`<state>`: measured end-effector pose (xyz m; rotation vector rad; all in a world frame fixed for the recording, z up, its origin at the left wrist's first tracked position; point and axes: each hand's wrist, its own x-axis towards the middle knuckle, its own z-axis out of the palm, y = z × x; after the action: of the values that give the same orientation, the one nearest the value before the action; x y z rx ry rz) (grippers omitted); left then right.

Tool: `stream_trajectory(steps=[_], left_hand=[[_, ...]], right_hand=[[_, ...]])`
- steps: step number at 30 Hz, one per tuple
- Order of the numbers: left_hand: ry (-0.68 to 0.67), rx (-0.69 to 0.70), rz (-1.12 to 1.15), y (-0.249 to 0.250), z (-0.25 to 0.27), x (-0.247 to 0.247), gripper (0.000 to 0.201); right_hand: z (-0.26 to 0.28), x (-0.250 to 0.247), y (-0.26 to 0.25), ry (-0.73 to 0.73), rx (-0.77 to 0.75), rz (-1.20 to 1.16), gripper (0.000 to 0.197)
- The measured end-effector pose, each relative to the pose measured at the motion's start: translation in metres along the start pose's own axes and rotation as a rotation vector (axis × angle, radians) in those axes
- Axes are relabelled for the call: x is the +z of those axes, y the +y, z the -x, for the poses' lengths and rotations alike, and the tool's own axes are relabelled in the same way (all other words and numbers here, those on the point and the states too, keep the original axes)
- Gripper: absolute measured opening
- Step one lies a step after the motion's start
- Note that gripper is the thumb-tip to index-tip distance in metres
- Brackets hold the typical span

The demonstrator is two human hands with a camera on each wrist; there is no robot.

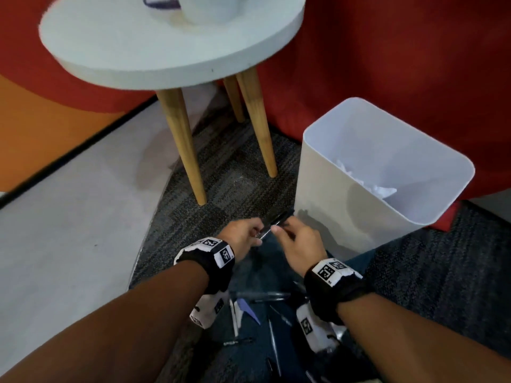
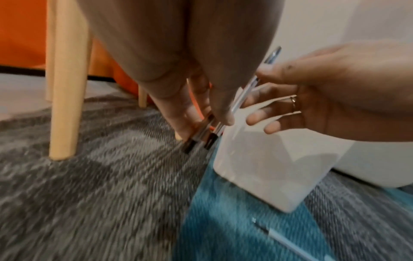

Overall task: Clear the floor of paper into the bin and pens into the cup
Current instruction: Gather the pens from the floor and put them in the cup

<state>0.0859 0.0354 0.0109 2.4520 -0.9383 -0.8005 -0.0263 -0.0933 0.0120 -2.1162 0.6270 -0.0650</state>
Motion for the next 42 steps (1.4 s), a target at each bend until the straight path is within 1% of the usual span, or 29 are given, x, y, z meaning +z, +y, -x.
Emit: stream_trajectory(steps=[2, 7, 10, 13, 17, 20, 23, 25, 27, 29, 30, 32, 34, 36, 37, 38, 39, 42], left_hand=[[0.087, 0.089, -0.002, 0.013, 0.004, -0.031, 0.020], [0.357, 0.285, 0.041, 0.043, 0.016, -0.108, 0.017], [0.473, 0.379, 0.153, 0.069, 0.027, -0.148, 0.011], [0.577, 0.436, 0.270, 0.094, 0.034, -0.181, 0.020], [0.692, 0.456, 0.447, 0.120, 0.039, -0.222, 0.030], [0.757, 0.495, 0.545, 0.131, 0.039, -0.250, 0.032], [0.821, 0.545, 0.538, 0.141, 0.041, -0.282, 0.033], [0.876, 0.578, 0.498, 0.147, 0.040, -0.310, 0.030], [0.960, 0.588, 0.449, 0.152, 0.035, -0.340, 0.027], [1.049, 0.565, 0.410, 0.155, 0.026, -0.367, 0.024], [1.086, 0.529, 0.384, 0.153, 0.020, -0.378, 0.023], [1.124, 0.409, 0.300, 0.148, 0.005, -0.391, 0.018], [1.090, 0.255, 0.188, 0.137, -0.011, -0.393, 0.018], [0.990, 0.067, 0.034, 0.126, -0.024, -0.387, 0.021], [0.937, -0.002, -0.018, 0.122, -0.028, -0.384, 0.024], [0.901, -0.038, -0.036, 0.119, -0.031, -0.383, 0.029], [0.876, -0.046, -0.023, 0.117, -0.034, -0.383, 0.035], [0.862, 0.010, 0.068, 0.114, -0.037, -0.387, 0.052]], right_hand=[[-0.010, -0.007, -0.027, 0.055, -0.126, -0.067, 0.019], [-0.029, -0.047, -0.091, 0.163, -0.465, -0.106, 0.020], [-0.041, -0.076, -0.124, 0.293, -0.611, -0.164, 0.016], [-0.059, -0.102, -0.153, 0.424, -0.693, -0.178, 0.026], [-0.078, -0.139, -0.182, 0.474, -0.758, -0.203, 0.030], [-0.090, -0.174, -0.206, 0.542, -0.799, -0.131, 0.035], [-0.101, -0.204, -0.247, 0.592, -0.839, -0.098, 0.038], [-0.106, -0.218, -0.282, 0.577, -0.888, -0.113, 0.034], [-0.111, -0.228, -0.317, 0.554, -0.939, -0.157, 0.028], [-0.118, -0.233, -0.348, 0.544, -0.960, -0.210, 0.025], [-0.124, -0.232, -0.359, 0.547, -0.952, -0.216, 0.025], [-0.135, -0.224, -0.374, 0.558, -0.906, -0.205, 0.025], [-0.147, -0.212, -0.379, 0.565, -0.837, -0.174, 0.025], [-0.154, -0.201, -0.377, 0.578, -0.783, -0.094, 0.027], [-0.156, -0.197, -0.374, 0.584, -0.758, -0.057, 0.028], [-0.158, -0.194, -0.370, 0.588, -0.733, -0.029, 0.029], [-0.158, -0.192, -0.367, 0.587, -0.707, -0.003, 0.030], [-0.167, -0.191, -0.358, 0.572, -0.653, 0.031, 0.033]])
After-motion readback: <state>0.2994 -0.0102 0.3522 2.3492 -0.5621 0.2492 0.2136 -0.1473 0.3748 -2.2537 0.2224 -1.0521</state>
